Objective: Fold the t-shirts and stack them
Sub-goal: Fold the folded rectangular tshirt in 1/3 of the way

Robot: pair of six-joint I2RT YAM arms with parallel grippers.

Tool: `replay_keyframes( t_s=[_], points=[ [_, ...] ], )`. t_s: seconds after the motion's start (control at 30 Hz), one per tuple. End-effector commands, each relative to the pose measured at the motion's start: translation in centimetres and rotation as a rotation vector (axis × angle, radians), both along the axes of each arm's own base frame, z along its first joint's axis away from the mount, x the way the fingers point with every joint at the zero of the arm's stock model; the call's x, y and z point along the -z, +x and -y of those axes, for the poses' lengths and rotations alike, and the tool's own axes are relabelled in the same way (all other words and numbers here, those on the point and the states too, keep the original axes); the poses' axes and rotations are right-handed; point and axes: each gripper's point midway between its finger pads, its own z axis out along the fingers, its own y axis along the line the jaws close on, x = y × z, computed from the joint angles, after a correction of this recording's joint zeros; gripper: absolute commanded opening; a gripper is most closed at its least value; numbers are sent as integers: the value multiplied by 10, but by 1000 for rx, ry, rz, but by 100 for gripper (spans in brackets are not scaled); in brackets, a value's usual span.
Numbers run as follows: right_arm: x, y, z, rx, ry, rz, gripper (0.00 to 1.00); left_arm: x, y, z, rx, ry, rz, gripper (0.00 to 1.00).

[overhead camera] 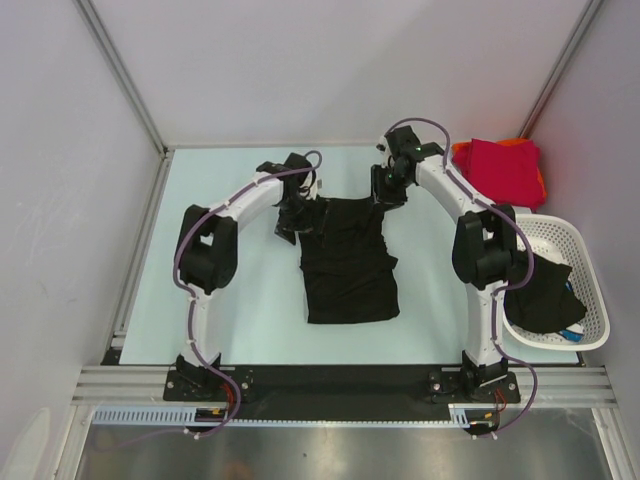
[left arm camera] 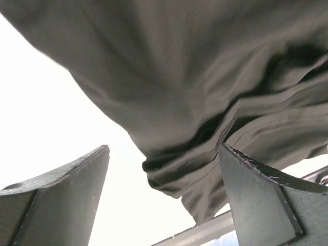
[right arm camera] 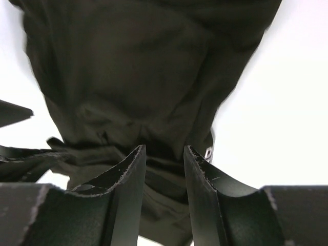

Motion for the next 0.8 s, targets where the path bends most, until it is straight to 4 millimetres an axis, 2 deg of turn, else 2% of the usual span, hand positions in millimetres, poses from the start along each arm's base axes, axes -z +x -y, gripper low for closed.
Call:
replay_keyframes(
  t_s=[0.0, 0.13, 0.4, 0.6, 0.77],
  points=[
    [11, -32, 2, -50, -6, -103, 40, -17, -19, -10, 31, 3, -2, 89],
    [25, -58, 7, -56, -26, -176, 39, -21, -28, -12, 43, -8, -9, 84],
    [38, -90, 24, -50, -104, -257, 38, -11, -47, -11, 62, -27, -50, 72],
    [32, -98, 30, -39, -120, -249, 37, -14, -52, -4, 74, -39, -38, 70],
    [36, -101, 28, -46, -110, -264, 37, -12, -52, 2, 77, -48, -35, 68]
  ],
)
